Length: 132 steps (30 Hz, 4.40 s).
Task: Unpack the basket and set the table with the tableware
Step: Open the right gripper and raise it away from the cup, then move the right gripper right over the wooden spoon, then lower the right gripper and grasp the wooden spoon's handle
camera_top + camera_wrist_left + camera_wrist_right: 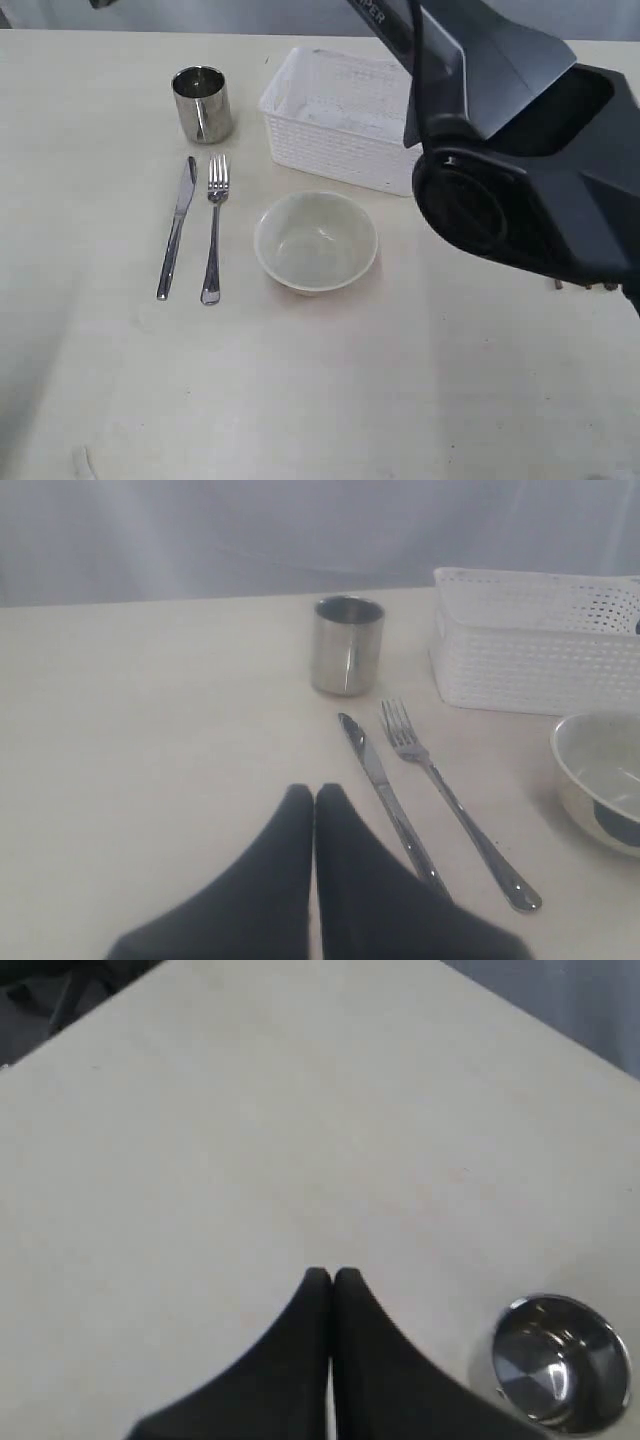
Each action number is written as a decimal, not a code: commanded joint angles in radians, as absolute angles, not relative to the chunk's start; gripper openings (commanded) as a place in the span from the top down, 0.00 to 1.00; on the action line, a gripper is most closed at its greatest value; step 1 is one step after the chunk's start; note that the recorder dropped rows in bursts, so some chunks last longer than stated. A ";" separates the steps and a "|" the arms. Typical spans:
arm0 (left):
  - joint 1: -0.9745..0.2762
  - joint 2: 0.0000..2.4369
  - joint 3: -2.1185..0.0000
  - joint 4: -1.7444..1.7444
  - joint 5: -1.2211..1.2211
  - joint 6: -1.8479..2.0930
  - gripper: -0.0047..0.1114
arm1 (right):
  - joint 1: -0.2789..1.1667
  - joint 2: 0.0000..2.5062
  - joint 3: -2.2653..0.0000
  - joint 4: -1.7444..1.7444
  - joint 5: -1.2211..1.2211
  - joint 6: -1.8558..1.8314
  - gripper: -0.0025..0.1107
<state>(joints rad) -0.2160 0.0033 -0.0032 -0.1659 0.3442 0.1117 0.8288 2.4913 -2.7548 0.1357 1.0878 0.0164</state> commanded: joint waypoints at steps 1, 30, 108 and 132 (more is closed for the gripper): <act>-0.222 0.000 0.000 -0.164 0.342 0.111 0.96 | 0.878 2.448 -2.759 0.102 1.081 0.000 0.98; -0.222 0.000 0.000 -0.164 0.342 0.109 0.96 | 0.999 1.831 -1.739 0.152 0.402 -0.267 0.98; -0.222 0.000 0.000 -0.164 0.342 0.112 0.96 | -0.009 1.927 -1.208 -0.196 0.914 0.156 0.98; -0.222 0.000 0.000 -0.164 0.342 0.112 0.96 | -0.009 2.021 -1.208 -0.222 0.888 0.169 0.67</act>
